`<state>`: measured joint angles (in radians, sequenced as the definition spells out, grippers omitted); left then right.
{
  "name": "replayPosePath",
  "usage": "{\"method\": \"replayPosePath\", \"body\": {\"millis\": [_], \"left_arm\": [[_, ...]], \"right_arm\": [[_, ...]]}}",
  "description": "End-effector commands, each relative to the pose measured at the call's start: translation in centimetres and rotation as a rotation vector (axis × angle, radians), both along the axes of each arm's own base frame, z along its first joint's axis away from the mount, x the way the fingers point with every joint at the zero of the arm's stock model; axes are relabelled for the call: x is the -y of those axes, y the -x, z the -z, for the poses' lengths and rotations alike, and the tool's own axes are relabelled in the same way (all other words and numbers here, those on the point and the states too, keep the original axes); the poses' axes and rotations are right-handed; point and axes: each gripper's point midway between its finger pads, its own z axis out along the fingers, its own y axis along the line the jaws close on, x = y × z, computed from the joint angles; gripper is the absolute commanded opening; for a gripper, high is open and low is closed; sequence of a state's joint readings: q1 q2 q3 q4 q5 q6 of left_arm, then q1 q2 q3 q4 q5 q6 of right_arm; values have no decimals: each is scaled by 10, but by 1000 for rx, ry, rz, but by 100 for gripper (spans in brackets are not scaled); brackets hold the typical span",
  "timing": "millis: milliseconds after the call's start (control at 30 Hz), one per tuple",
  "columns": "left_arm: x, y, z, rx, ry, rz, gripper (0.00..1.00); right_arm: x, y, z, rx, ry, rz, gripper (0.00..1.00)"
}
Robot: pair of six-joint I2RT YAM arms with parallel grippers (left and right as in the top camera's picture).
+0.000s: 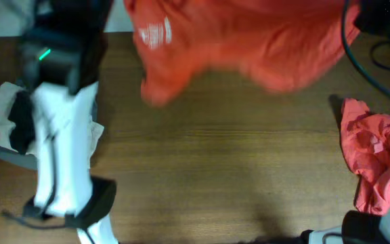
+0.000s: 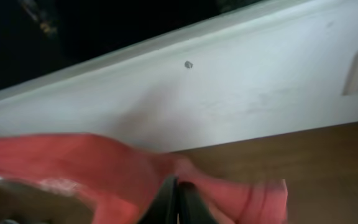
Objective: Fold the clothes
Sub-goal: 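Lift the shirt with both grippers and shake it out flat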
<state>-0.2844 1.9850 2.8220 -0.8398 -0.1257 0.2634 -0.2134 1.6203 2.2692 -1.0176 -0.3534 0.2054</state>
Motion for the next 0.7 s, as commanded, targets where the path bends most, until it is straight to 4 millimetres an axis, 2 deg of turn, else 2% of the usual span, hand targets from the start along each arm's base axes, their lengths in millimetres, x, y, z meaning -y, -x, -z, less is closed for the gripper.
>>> {"method": "replayPosePath", "body": {"millis": [0,100,167,300,367,467,567,667], "left_arm": [[-13,54,-28,22,-21,27,0],[-15,62,18,-166,-64,28,1],[-16,68,52,-301,-101,31,9],[-20,82,96,-486,-150,31,27],[-23,91,112,-558,-170,32,31],[-25,99,122,-608,-184,32,31],[-26,102,123,-616,-186,32,31],[-27,104,120,-610,-184,32,31]], "right_arm": [[2,29,-26,43,77,31,4],[-2,38,2,-75,59,17,4],[-6,44,29,-186,46,3,4],[-8,55,71,-365,17,-9,4],[-10,68,90,-457,17,-26,4],[-14,87,105,-557,3,-37,4],[-16,103,113,-623,2,-41,4],[-9,109,112,-623,33,1,7]]}}
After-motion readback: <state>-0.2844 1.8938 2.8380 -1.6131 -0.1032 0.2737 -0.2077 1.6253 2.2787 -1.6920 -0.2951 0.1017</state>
